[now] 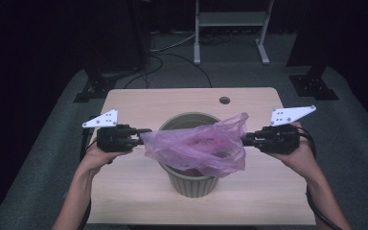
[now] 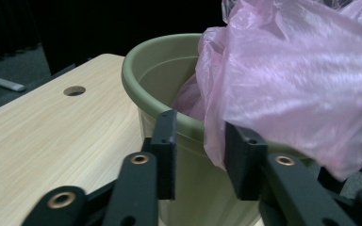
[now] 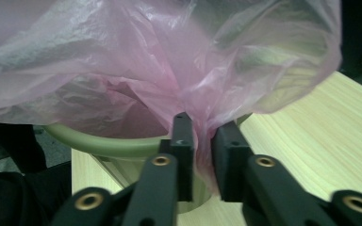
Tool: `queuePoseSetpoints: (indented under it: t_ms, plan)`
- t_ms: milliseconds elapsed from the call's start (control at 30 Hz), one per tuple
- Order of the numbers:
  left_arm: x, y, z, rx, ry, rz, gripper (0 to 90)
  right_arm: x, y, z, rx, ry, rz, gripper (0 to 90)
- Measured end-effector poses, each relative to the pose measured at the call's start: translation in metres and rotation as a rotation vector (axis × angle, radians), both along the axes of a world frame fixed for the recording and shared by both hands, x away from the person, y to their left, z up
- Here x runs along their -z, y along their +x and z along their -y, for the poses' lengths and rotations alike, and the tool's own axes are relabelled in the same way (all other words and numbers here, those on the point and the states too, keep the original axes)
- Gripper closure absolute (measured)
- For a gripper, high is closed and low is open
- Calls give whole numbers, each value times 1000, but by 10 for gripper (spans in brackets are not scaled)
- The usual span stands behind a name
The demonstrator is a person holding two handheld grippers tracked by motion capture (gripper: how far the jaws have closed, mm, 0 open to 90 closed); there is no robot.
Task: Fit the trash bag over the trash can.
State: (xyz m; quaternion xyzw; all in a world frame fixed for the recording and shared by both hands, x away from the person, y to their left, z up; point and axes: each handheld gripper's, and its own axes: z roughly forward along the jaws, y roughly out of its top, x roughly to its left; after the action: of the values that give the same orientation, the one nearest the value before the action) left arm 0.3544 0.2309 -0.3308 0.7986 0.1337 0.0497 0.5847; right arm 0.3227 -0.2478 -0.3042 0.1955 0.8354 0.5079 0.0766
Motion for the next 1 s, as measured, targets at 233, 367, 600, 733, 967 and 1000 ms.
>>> queuePoseSetpoints:
  t_ms: [233,367,600,733,967,1000]
  plan:
    - [-7,-11,-8,-20,17,5,547,-4,-7,10,18,8,6,656]
    - [-12,-16,-10,-19,15,11,504,-7,-12,15,14,20,10,638]
    - [-20,-26,-13,-15,33,22,417,-13,-21,20,1,34,22,627]
    - [-22,-30,-17,-10,30,23,397,-15,-25,23,-2,39,32,625]
    - [-31,-36,-17,10,30,31,372,-26,-31,21,-19,51,56,620]
    - [-33,-37,-16,18,29,31,368,-27,-31,20,-22,49,58,613]
